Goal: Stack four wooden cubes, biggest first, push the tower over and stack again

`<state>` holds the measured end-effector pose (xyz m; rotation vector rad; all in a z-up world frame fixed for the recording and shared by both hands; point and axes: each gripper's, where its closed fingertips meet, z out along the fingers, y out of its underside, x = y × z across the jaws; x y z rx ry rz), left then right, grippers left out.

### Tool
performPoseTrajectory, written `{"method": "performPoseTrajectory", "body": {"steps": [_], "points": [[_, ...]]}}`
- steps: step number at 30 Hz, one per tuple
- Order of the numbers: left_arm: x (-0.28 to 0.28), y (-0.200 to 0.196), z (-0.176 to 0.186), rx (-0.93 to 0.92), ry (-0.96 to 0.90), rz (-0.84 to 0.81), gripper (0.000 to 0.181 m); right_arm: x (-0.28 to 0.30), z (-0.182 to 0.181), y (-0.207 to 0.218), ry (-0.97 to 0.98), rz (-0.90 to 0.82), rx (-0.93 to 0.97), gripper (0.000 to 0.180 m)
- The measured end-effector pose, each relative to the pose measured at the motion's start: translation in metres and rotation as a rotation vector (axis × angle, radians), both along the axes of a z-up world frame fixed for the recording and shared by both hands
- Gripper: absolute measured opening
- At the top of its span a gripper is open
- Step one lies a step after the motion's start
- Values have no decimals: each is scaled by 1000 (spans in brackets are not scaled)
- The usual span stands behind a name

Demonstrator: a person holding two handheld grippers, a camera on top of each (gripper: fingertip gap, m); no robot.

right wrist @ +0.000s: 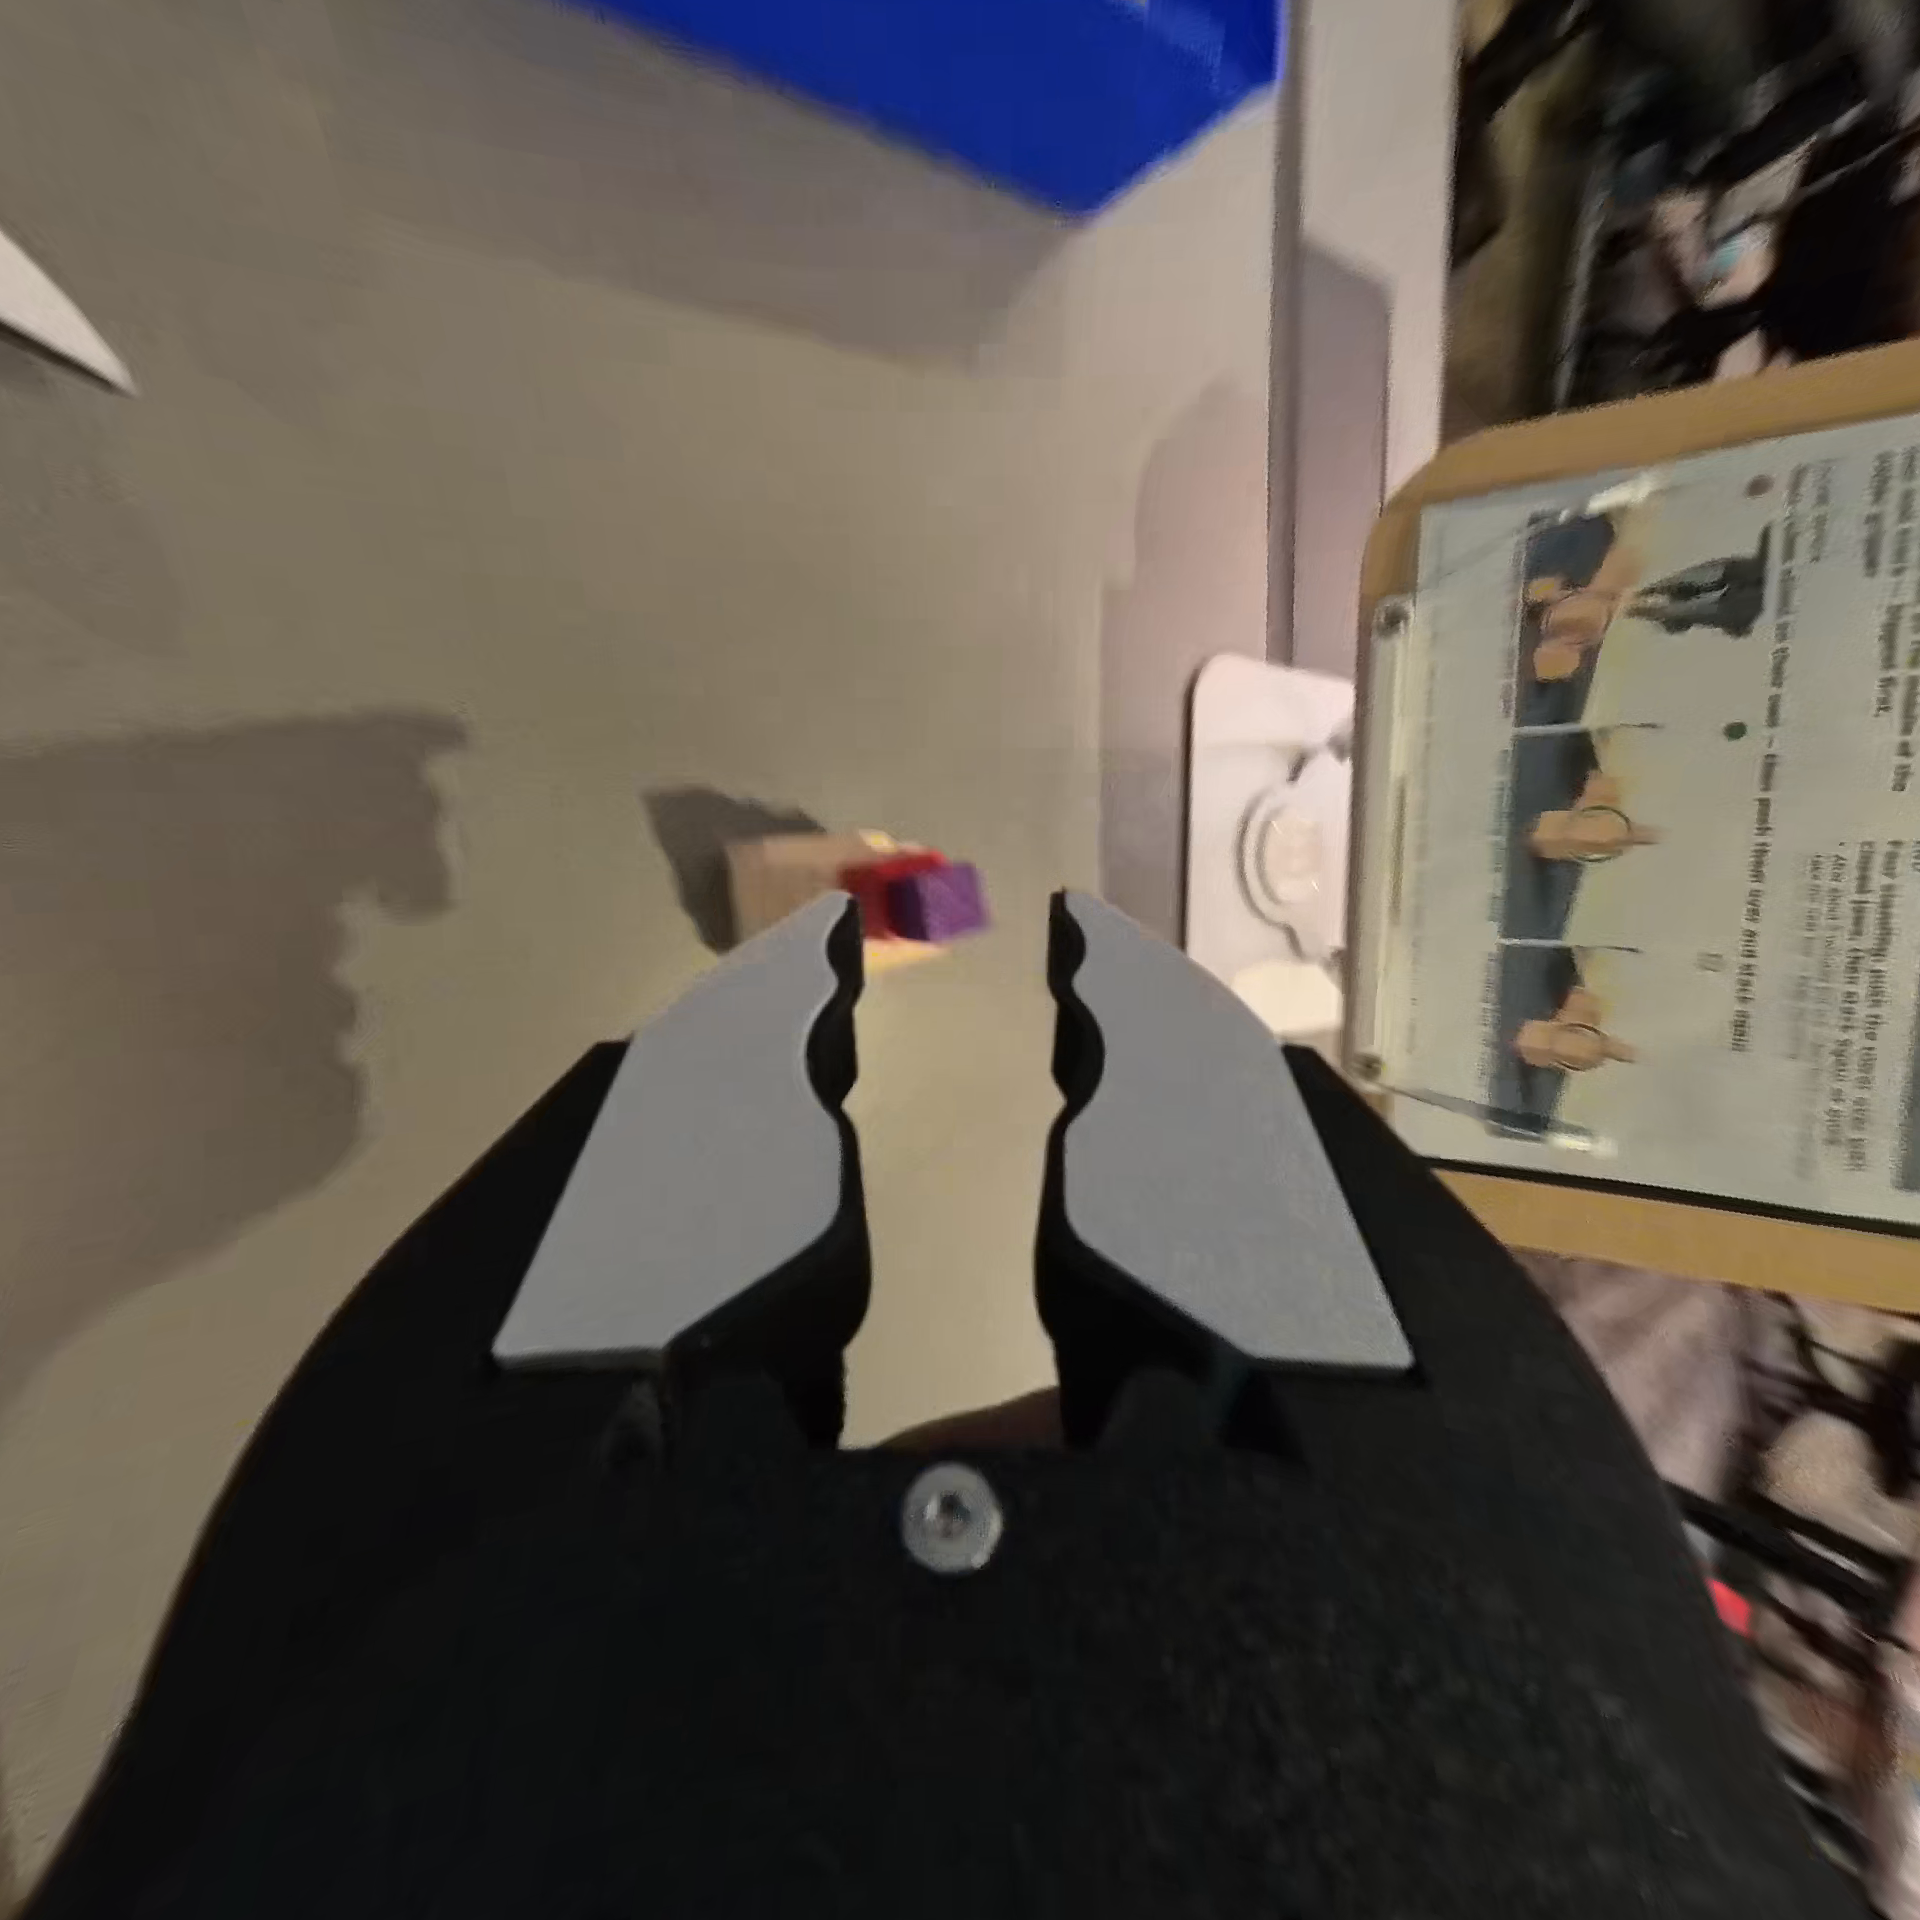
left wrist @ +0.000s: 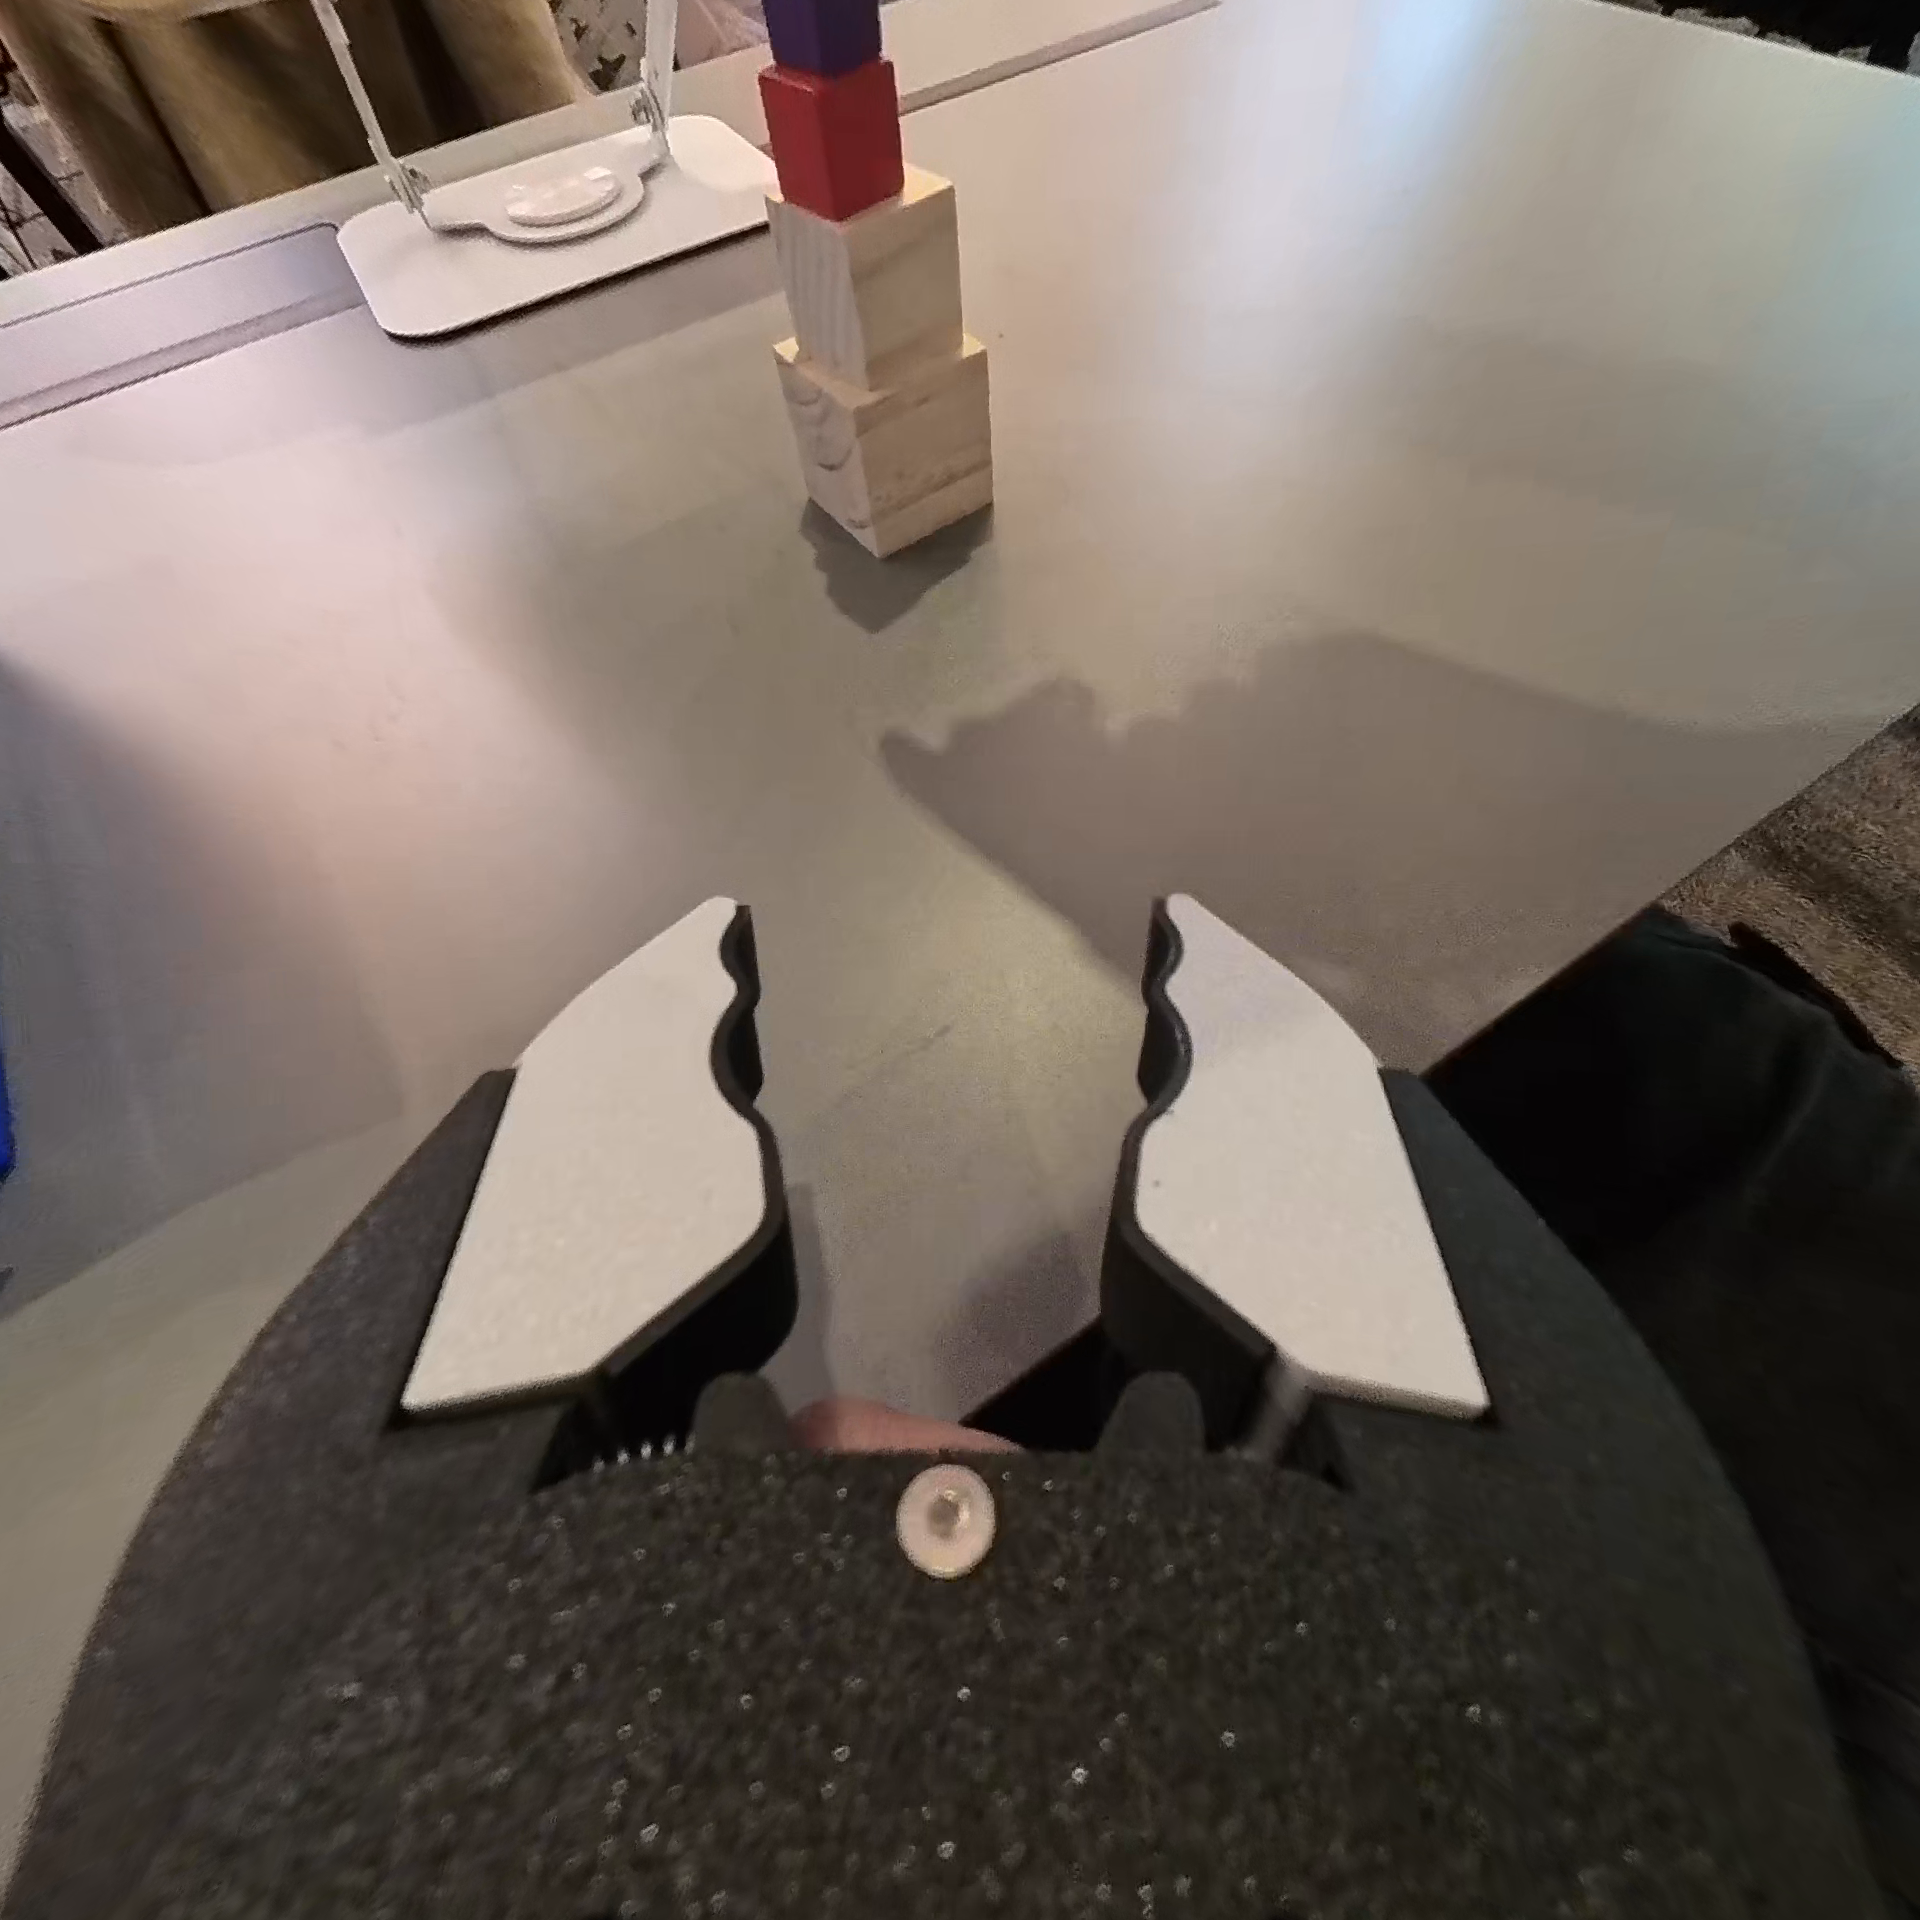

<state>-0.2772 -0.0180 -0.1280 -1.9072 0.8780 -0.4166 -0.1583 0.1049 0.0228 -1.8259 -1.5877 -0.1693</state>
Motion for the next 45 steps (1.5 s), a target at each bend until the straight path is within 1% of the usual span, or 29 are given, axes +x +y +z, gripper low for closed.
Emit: {"method": "performPoseTrajectory", "body": {"steps": [2, 3, 6, 8, 12, 16, 19, 22, 24, 33, 45], "points": [[0, 0, 0, 17, 16, 7, 72, -18, -8, -43, 215, 44, -25, 38], [0, 0, 0, 26, 22, 9, 72, -18, -15, -55, 296, 0, -10, 36], [1, -1, -1, 41, 33, 22, 72, 8, -46, -77, 437, -224, 61, 37], [1, 0, 1, 49, 26, 35, 72, 25, -58, -93, 588, -358, 116, 36], [-1, 1, 6, 70, 10, 65, 71, 45, -89, -127, 831, -523, 124, 42], [2, 1, 14, 83, -36, 82, 67, 71, -112, -147, 978, -673, 216, 43], [0, 3, 21, 108, -66, 114, 65, 84, -117, -156, 959, -706, 267, 46], [-3, 7, 30, 151, -97, 144, 63, 88, -115, -159, 1015, -714, 282, 43], [-6, 8, 32, 168, -103, 156, 62, 90, -117, -158, 982, -722, 299, 43], [-5, 5, 29, 185, -82, 150, 61, 88, -123, -155, 959, -706, 285, 41], [-3, 6, 21, 132, -81, 129, 62, 84, -124, -156, 948, -696, 273, 40]]}}
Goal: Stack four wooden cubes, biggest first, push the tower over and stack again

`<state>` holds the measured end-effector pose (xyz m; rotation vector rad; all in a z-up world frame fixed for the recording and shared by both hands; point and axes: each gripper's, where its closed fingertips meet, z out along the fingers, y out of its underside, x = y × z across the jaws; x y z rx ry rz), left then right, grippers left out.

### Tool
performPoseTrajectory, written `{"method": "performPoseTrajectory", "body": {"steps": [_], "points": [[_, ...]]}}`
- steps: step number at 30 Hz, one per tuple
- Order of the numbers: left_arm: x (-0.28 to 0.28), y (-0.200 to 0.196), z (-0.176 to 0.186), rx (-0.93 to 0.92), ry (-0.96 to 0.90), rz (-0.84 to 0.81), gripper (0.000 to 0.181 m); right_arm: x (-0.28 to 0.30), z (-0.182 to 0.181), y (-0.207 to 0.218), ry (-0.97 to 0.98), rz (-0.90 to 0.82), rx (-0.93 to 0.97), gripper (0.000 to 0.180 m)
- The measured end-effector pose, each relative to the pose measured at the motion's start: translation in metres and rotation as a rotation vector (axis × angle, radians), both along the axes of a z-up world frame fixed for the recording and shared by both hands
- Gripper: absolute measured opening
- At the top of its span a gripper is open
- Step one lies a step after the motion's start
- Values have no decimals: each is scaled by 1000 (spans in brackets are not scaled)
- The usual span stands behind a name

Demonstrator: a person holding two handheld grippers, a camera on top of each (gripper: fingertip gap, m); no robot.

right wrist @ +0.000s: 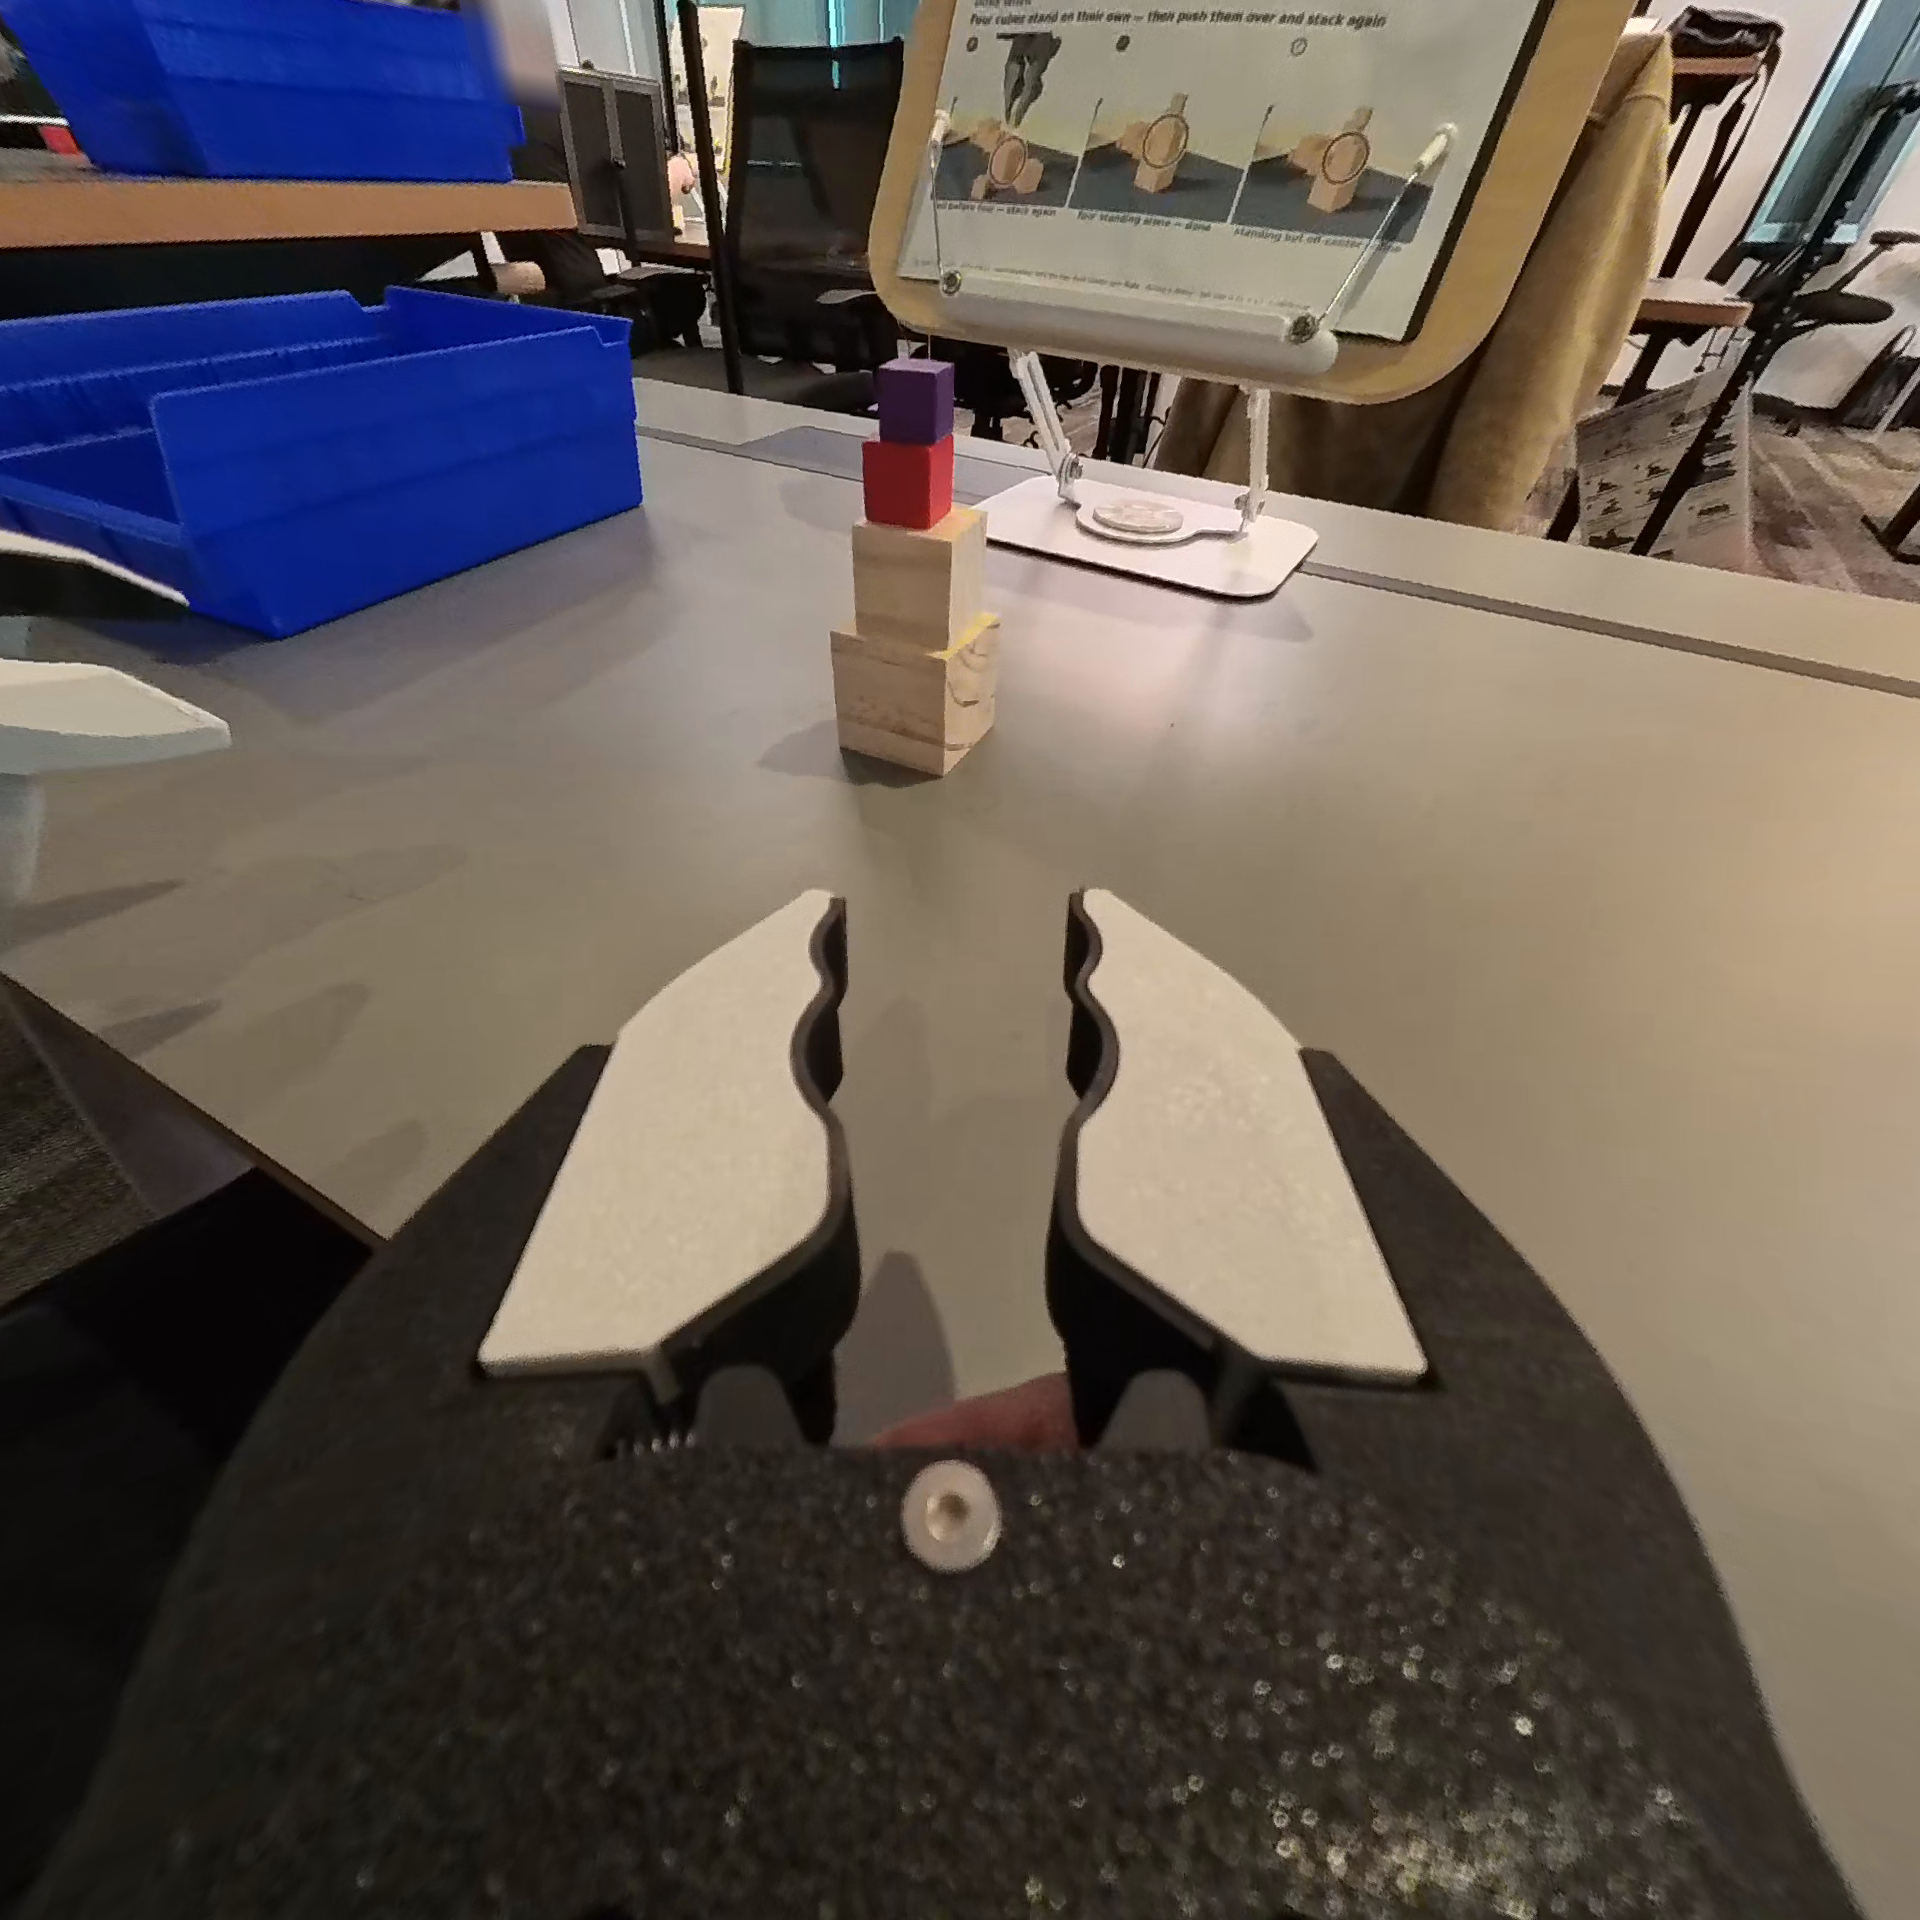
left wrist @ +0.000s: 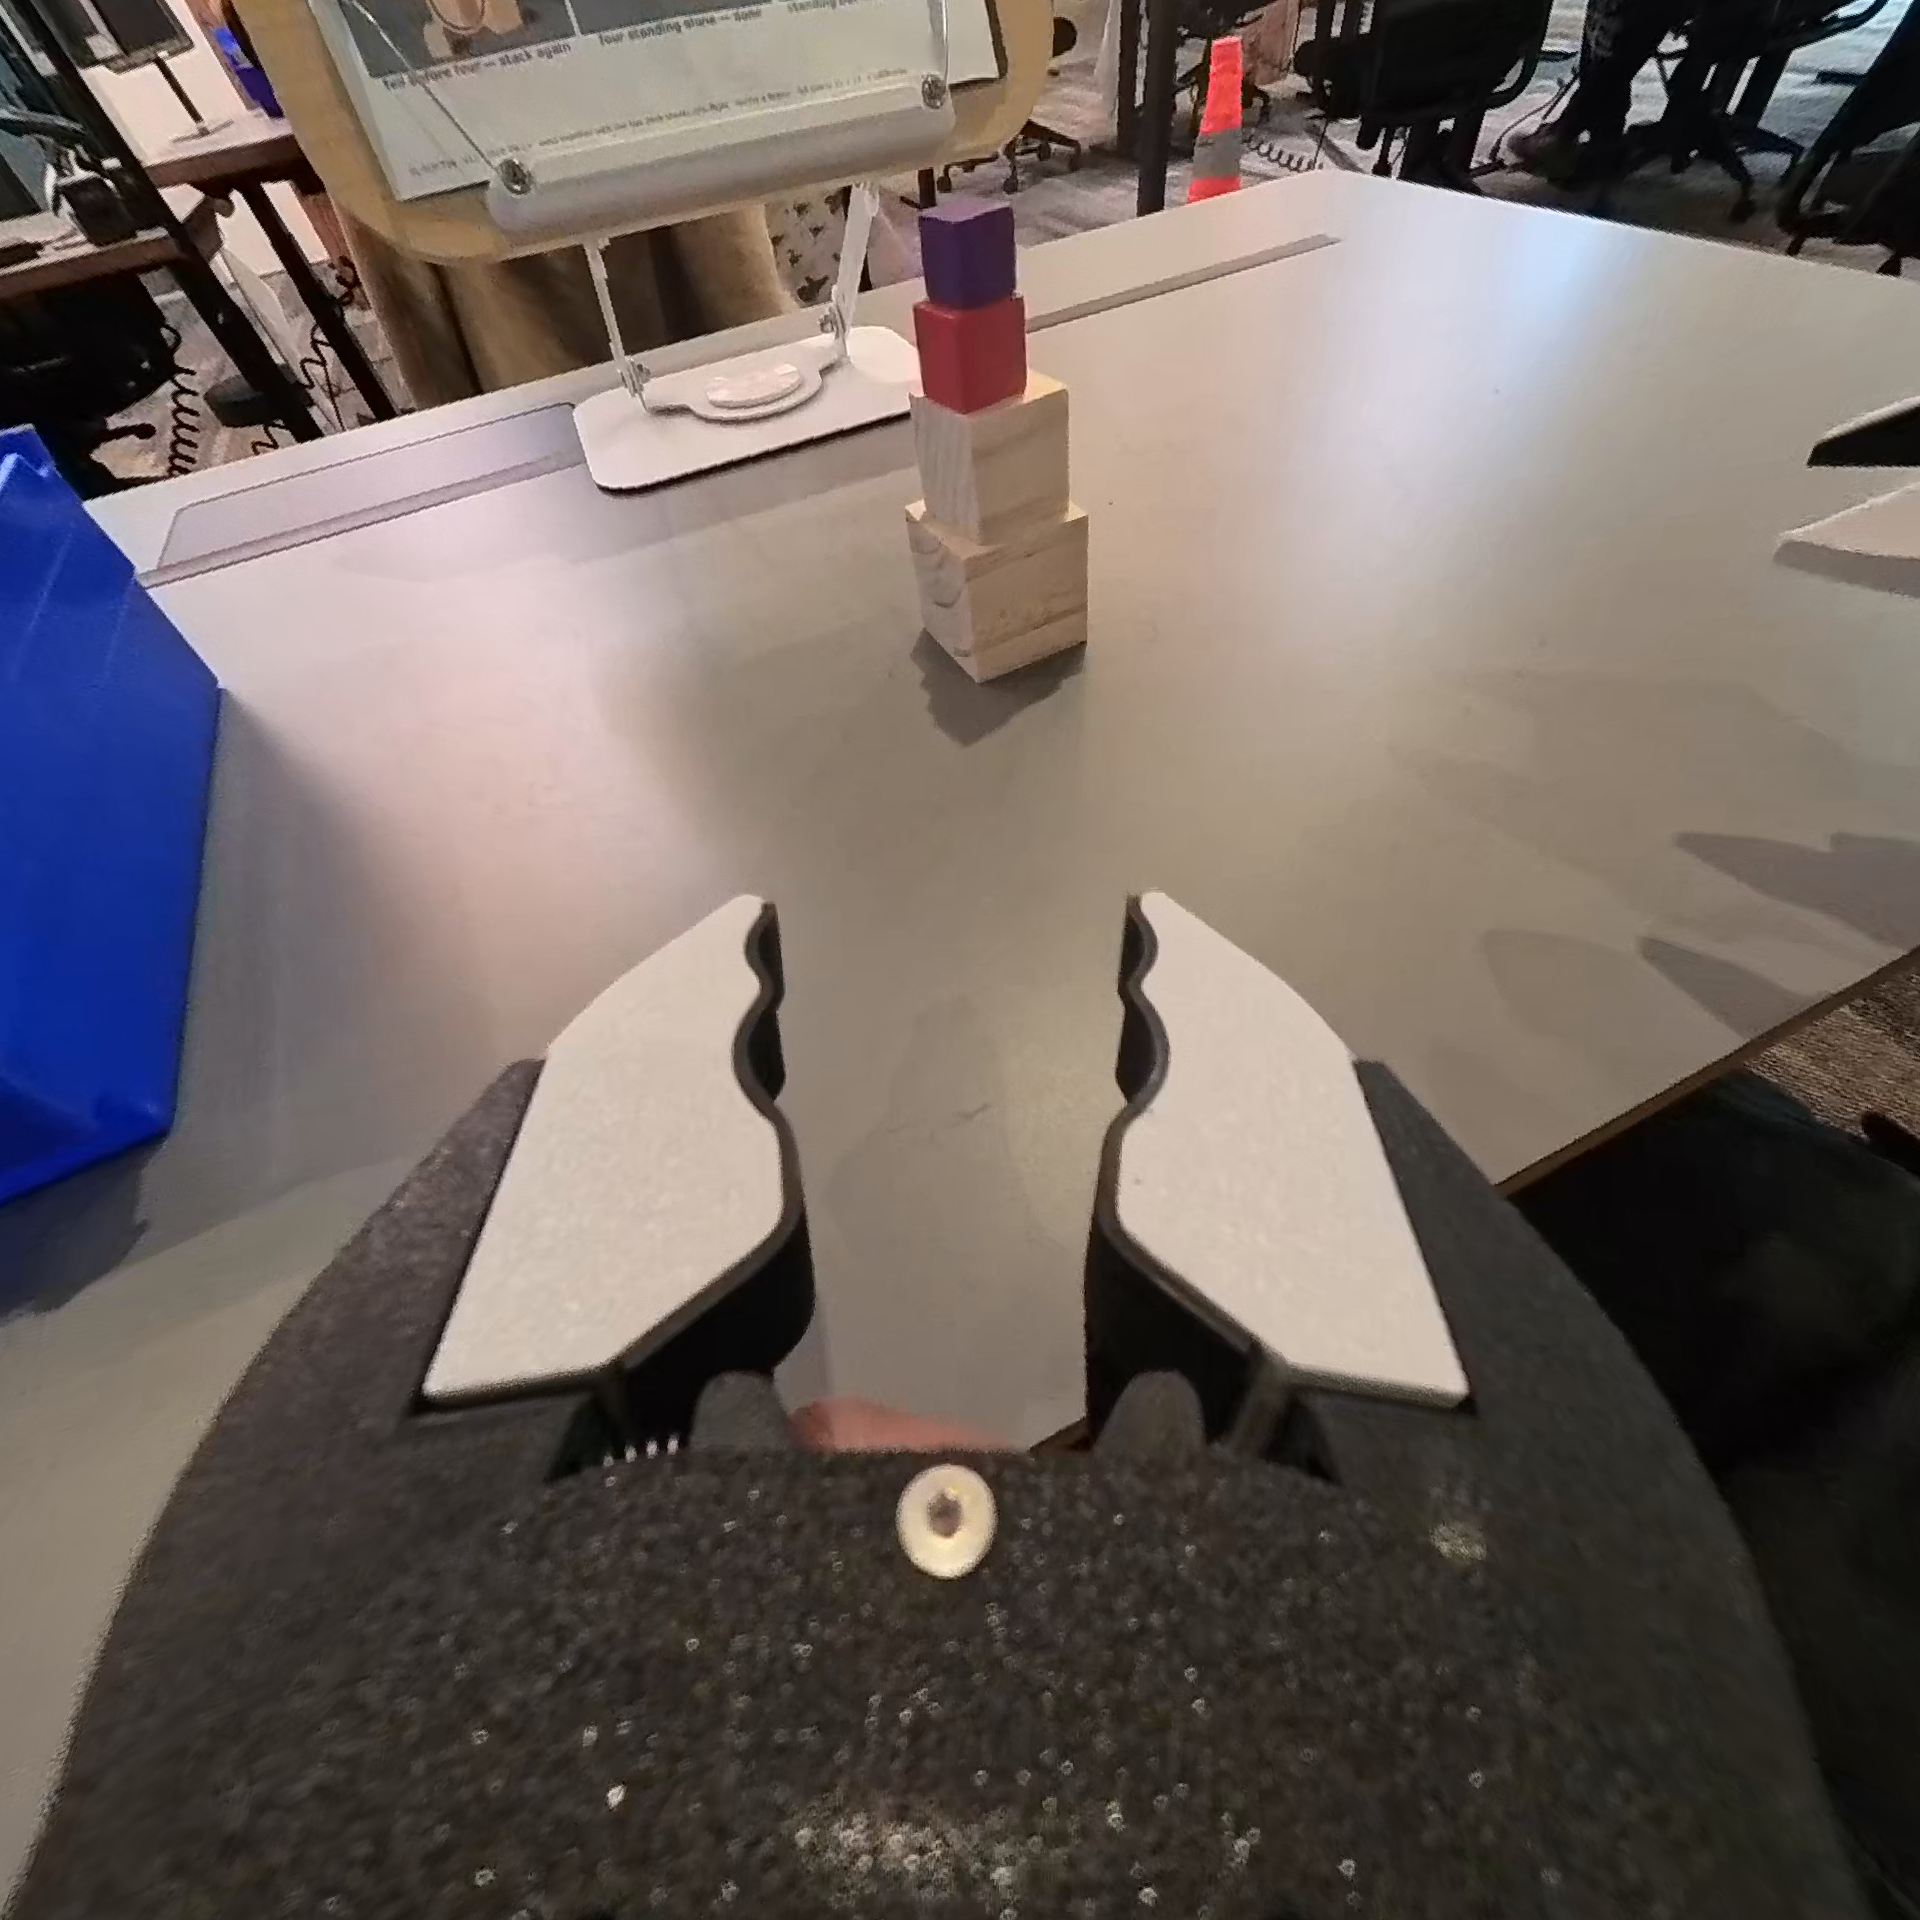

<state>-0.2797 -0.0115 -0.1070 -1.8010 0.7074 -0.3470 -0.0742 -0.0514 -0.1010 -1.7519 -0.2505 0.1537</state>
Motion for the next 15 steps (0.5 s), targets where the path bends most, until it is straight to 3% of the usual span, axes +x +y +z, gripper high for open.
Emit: {"method": "performPoseTrajectory", "body": {"steps": [6, 8, 15], "points": [[3, -2, -1, -2, 5, -16, 62, -5, -2, -1, 7, 15, -8, 30], [4, -3, -2, -5, 11, -21, 62, -10, -2, -3, 12, 32, -9, 1], [3, -3, -1, -4, 8, -10, 61, -65, -12, -10, 82, 34, -62, 0]]}}
